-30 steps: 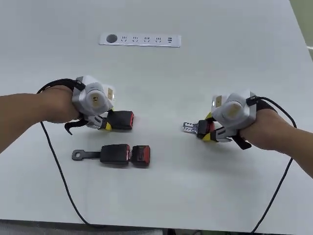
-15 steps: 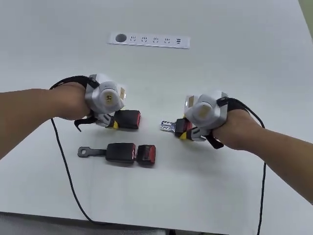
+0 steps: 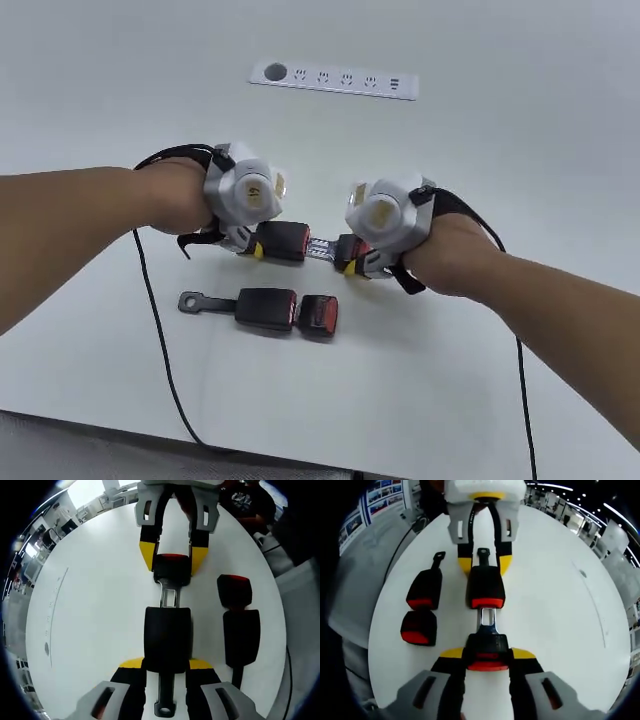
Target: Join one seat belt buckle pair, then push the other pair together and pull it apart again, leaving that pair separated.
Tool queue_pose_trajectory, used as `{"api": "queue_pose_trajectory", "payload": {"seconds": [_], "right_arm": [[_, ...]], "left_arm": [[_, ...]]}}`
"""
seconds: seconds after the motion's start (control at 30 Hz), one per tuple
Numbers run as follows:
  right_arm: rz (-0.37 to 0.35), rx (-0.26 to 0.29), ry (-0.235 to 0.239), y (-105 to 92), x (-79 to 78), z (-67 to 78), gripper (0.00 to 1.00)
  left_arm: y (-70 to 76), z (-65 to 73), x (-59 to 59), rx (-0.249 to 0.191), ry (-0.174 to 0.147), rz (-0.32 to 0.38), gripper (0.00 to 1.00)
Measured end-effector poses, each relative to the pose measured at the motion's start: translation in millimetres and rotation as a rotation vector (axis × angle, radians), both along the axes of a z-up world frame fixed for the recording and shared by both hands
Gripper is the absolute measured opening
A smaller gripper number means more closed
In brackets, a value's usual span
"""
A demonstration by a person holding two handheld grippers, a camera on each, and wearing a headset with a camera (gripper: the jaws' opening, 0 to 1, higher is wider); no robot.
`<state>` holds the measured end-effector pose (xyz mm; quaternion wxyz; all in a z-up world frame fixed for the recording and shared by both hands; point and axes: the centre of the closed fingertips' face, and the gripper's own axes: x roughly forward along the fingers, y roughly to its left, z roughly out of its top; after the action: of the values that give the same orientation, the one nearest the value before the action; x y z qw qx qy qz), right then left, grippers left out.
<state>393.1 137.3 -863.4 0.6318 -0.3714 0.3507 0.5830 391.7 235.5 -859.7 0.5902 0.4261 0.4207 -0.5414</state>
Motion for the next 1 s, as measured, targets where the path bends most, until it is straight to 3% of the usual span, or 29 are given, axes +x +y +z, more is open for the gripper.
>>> {"api": "queue_pose_trajectory", "payload": {"seconds": [0.1, 0.23, 0.4, 0.63, 0.8, 0.87, 0.93, 1.0], "right_arm": [[0.008, -0.025, -0.003, 0.2, 0.2, 0.5, 0.33], [0.036, -0.015, -0.031, 6.1, -1.9, 2.3, 0.33], [0.031, -0.003, -0.020, 13.0, 1.2, 0.1, 0.32], [0.045, 0.027, -0.007, 14.2, 2.2, 0.0, 0.31], [0.053, 0.032, -0.006, 20.0, 3.7, 1.2, 0.30], [0.052, 0.039, -0.001, 31.4, 2.4, 2.1, 0.30], [0.058, -0.001, -0.012, 34.4, 3.2, -0.1, 0.30], [0.061, 0.005, -0.005, 31.6, 3.0, 1.1, 0.30]], "left_arm": [[0.4, 0.3, -0.3, -0.005, -0.001, 0.004, 0.30], [0.0, 0.3, -0.5, -0.001, -0.001, 0.001, 0.30], [-0.1, 0.1, -0.6, 0.004, -0.005, -0.001, 0.30], [-0.6, 0.0, 0.5, -0.050, 0.005, 0.017, 0.29], [-2.7, -0.8, 0.5, -0.026, 0.007, -0.015, 0.29], [-3.0, -1.2, 0.6, -0.019, 0.010, -0.022, 0.29], [-2.5, -1.4, 0.7, -0.013, 0.013, -0.018, 0.29], [-2.3, -1.5, 0.5, -0.015, 0.014, -0.020, 0.29]]}}
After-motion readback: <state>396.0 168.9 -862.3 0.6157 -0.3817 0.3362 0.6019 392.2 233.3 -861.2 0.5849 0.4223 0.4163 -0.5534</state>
